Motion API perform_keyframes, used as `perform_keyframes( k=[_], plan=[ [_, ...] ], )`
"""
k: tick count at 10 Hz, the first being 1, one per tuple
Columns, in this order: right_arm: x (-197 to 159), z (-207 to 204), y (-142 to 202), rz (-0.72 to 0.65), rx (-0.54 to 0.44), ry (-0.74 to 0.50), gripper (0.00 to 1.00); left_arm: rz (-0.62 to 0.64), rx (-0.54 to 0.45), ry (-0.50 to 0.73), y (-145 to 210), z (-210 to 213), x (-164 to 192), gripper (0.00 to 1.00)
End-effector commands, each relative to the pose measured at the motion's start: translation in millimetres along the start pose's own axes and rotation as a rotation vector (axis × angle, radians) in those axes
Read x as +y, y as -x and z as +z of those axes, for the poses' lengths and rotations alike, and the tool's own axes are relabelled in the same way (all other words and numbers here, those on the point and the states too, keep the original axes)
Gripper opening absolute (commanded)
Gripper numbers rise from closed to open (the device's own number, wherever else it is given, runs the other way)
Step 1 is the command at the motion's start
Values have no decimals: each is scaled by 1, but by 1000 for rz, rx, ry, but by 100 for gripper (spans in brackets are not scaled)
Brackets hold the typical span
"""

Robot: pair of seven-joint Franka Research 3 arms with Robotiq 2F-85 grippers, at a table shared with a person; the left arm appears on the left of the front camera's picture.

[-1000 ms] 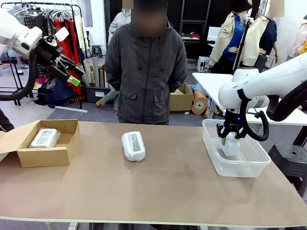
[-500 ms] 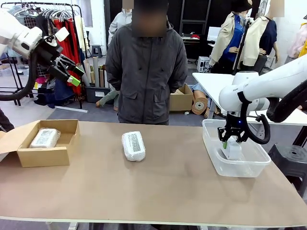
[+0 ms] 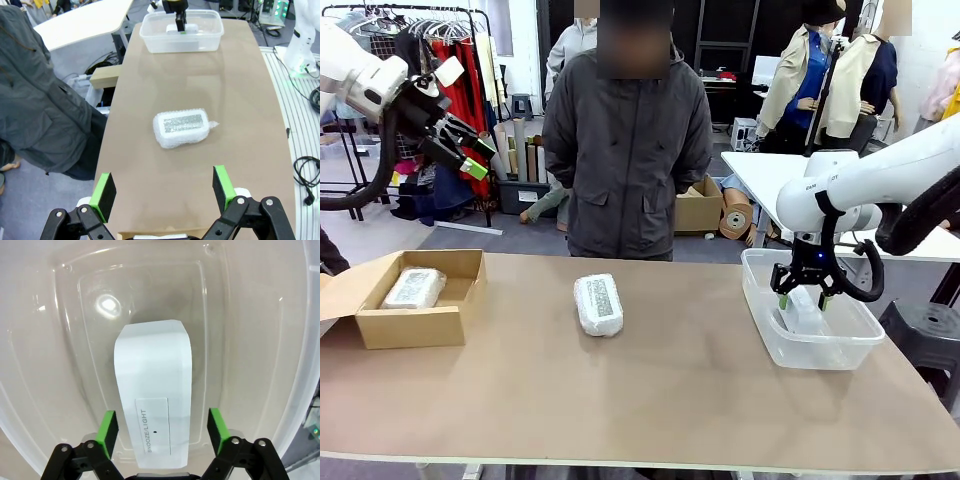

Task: Separate and place wrapped and unwrapped clocks.
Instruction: If the picked Digital clock is wrapped, place it in the Package Box ; if not, place it in the Organizing box, then pick up the Digital clock indicated by the person.

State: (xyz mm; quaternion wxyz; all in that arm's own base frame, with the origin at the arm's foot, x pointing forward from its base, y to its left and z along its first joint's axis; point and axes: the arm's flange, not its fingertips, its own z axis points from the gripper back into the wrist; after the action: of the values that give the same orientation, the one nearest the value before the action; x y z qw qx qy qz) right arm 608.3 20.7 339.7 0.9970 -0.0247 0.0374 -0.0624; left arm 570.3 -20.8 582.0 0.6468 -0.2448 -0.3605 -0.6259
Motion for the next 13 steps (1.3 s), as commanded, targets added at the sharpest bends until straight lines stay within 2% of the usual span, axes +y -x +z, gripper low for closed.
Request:
perform_keyframes(
  k=[1, 4, 7, 13],
  plan=[
    [-2, 15, 1, 9, 3, 35, 100, 1, 0, -2, 0, 1, -1, 100],
    [-5, 47, 8, 44, -6, 52, 100, 1, 0, -2, 0, 1, -1, 100],
    [-6, 62, 11, 33, 8, 0, 100, 1, 0, -2, 0, 1, -1, 100],
    [-4, 54, 11, 26, -8, 20, 100, 1, 0, -2, 0, 1, -1, 100]
  ],
)
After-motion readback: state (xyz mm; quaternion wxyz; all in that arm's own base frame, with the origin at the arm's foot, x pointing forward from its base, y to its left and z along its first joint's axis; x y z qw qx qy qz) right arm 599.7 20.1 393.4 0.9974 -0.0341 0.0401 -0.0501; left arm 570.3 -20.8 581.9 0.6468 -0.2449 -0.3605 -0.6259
